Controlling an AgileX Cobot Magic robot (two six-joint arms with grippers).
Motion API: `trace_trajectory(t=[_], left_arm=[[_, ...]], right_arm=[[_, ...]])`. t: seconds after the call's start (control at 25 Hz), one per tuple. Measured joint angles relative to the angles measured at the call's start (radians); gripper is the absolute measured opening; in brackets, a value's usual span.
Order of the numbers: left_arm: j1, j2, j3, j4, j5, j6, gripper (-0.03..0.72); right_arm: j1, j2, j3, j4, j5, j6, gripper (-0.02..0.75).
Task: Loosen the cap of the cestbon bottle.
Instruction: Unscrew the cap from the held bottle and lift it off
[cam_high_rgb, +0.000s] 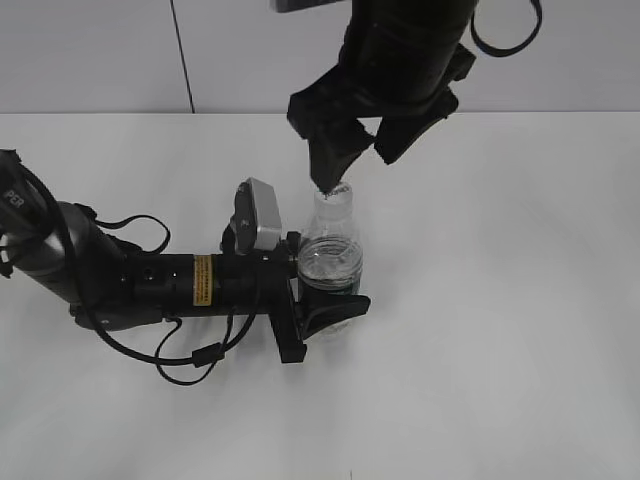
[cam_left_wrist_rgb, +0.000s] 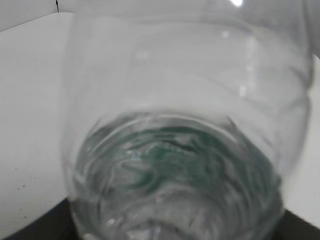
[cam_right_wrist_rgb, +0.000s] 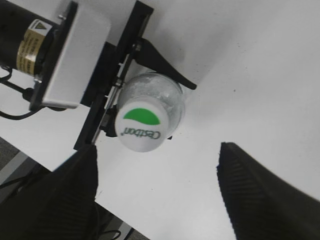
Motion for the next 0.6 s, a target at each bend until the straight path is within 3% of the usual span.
trace_trajectory(t=[0.6], left_arm=[[0.000, 0.000, 0.000, 0.000, 0.000, 0.000, 0.412]], right_arm=[[0.020, 0.046, 0.000, -0.001, 0.001, 0.035, 0.564]])
